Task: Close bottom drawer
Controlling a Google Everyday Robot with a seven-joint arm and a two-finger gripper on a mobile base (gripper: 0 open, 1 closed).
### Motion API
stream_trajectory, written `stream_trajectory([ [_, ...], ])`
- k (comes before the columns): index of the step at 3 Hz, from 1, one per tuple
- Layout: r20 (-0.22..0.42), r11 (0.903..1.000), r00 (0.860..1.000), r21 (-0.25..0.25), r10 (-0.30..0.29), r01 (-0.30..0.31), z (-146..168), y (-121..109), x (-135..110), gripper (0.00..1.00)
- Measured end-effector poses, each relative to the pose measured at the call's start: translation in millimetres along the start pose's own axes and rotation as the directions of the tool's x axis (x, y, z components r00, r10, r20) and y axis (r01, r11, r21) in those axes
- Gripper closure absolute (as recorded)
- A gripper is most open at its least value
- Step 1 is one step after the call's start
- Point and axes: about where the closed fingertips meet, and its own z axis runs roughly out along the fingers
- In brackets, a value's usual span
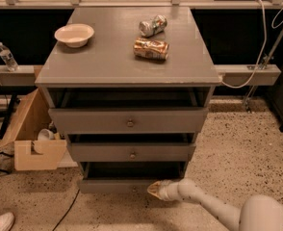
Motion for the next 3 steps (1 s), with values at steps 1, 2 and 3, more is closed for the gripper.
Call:
stream_trajectory([
  [1, 0.023, 0.9998, 1.000, 0.018, 0.005, -0.006, 5, -17, -4, 1.00],
  [2, 0.043, 0.9994, 0.999, 0.034, 0.009, -0.011, 7, -34, -10, 1.00],
  [3, 0.059, 0.9984, 0.998, 0.051, 0.021, -0.024, 8, -49, -14, 1.00],
])
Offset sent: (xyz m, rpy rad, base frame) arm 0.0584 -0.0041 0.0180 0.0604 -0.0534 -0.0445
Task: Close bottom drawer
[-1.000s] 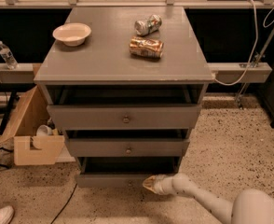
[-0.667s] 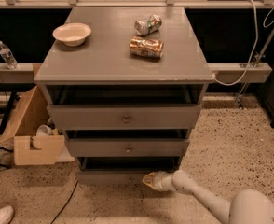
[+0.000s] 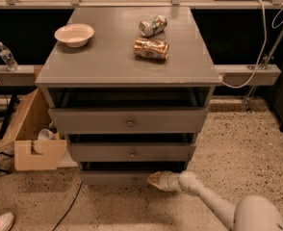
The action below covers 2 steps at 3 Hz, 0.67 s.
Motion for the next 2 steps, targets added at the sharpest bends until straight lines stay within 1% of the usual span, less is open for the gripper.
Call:
stream_trajectory([
  [1, 0.014, 0.9995, 0.999, 0.015, 0.029, -0.029, 3.6, -18.1, -1.2, 1.00],
  [2, 0.014, 0.9994, 0.999, 0.016, 0.030, -0.030, 3.0, -19.3, -0.6, 1.00],
])
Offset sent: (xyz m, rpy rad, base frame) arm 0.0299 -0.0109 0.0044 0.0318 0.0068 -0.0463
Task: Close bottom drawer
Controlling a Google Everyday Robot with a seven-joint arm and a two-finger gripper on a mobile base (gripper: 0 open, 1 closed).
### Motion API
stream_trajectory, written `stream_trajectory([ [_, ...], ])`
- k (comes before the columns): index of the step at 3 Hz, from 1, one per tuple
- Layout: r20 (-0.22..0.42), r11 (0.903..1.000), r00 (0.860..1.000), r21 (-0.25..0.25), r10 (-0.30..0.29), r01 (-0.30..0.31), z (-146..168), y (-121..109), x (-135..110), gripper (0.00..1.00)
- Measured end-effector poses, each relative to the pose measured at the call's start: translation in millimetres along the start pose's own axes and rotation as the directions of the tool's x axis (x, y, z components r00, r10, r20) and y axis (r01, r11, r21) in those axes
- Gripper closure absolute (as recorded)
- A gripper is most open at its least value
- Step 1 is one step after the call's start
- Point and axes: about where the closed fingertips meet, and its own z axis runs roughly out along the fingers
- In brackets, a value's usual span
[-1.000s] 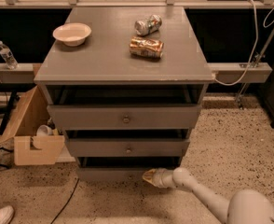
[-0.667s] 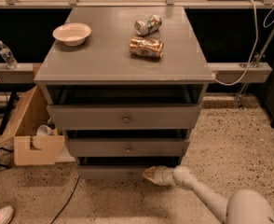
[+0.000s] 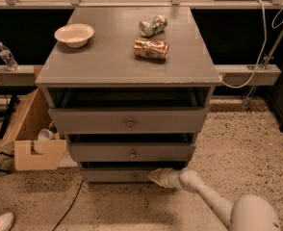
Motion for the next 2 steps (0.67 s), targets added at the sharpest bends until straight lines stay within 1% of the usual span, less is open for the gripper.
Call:
stream_trajectory([
  [1, -0.008, 0.9997, 1.000, -0.024, -0.007, 0.007, -15, 13, 9, 1.00],
  [2, -0.013, 0.9964, 1.000, -0.081, -0.026, 0.025, -39, 36, 20, 1.00],
])
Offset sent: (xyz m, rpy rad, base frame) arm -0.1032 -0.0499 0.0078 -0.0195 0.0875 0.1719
